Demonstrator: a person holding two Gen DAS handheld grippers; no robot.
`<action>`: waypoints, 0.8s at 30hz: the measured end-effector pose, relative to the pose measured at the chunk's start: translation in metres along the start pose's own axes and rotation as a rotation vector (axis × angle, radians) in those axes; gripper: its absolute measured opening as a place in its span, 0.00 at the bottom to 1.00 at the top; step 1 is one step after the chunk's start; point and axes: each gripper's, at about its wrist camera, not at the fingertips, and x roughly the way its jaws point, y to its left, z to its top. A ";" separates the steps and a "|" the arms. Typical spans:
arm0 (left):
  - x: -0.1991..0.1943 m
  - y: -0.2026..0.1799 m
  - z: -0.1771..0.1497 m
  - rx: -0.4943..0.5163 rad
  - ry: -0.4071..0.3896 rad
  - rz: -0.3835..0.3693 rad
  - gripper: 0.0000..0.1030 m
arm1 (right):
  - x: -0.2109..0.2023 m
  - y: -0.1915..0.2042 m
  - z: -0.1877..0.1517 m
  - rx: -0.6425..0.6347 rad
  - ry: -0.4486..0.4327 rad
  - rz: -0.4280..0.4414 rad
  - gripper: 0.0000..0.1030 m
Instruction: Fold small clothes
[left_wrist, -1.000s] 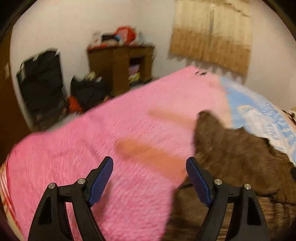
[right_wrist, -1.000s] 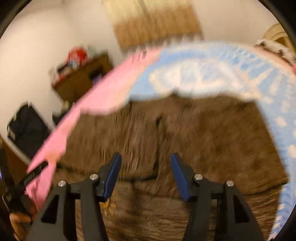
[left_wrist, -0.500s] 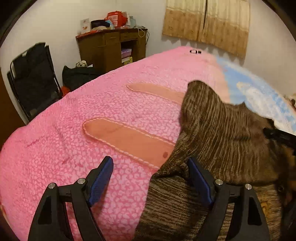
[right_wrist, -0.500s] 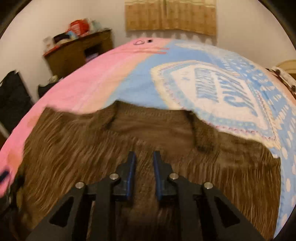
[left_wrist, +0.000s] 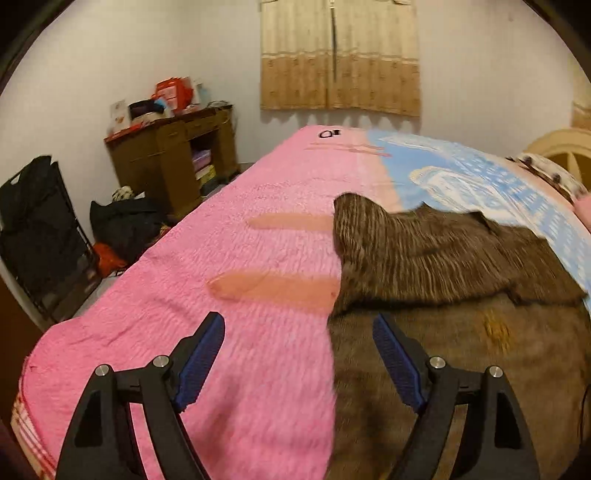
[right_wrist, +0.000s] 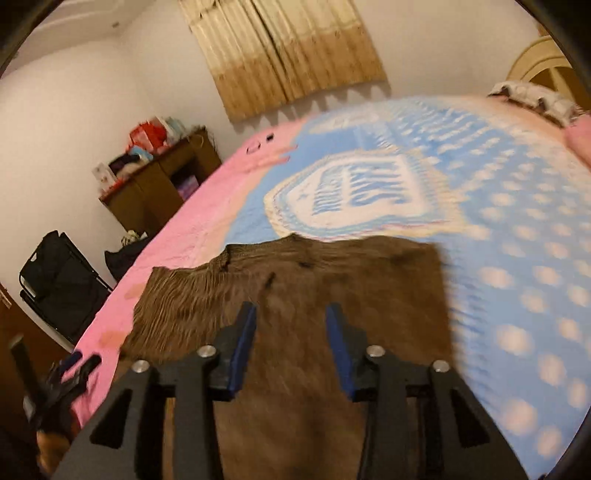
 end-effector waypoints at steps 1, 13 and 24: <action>-0.009 0.004 -0.008 0.007 0.007 -0.021 0.80 | -0.029 -0.006 -0.009 0.007 -0.025 -0.012 0.53; -0.066 0.006 -0.083 0.005 0.119 -0.219 0.80 | -0.172 -0.047 -0.094 0.054 0.020 -0.044 0.58; -0.094 0.044 -0.121 -0.098 0.209 -0.315 0.80 | -0.340 -0.040 -0.074 0.080 -0.455 0.124 0.75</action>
